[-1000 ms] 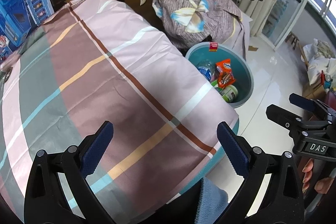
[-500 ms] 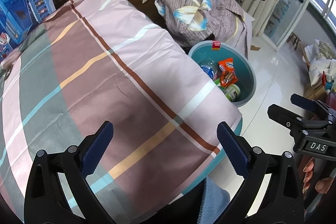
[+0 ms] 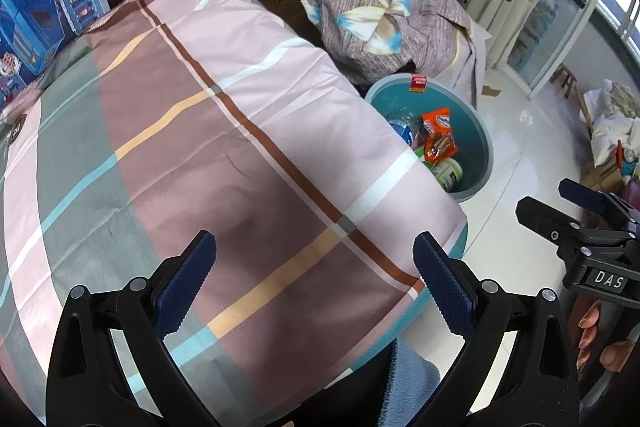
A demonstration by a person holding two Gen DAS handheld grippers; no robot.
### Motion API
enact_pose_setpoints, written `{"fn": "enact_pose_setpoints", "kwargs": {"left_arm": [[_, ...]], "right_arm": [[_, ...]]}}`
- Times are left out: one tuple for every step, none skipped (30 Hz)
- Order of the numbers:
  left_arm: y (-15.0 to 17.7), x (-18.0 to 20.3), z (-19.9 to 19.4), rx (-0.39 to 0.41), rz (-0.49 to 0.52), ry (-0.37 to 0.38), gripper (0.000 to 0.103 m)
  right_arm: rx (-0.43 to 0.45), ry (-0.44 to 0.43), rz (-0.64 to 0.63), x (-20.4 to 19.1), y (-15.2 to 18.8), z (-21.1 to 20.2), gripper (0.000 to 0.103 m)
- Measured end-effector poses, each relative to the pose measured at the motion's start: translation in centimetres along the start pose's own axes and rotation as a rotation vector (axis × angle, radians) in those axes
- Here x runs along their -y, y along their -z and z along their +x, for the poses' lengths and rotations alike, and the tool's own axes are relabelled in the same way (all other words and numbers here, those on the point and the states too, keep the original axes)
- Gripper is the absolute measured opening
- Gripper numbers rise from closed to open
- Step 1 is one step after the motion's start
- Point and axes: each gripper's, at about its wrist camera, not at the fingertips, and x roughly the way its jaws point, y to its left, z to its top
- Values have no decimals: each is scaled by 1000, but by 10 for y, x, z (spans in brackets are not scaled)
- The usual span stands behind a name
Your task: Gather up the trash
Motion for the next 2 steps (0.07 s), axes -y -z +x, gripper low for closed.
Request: {"fn": "enact_pose_setpoints", "kwargs": {"left_arm": [[0, 0, 0, 0, 1, -5, 99], [1, 0, 0, 0, 1, -10, 99]], "right_arm": [[0, 0, -1, 1, 0, 0, 96], [0, 0, -1, 0, 0, 0, 96]]}}
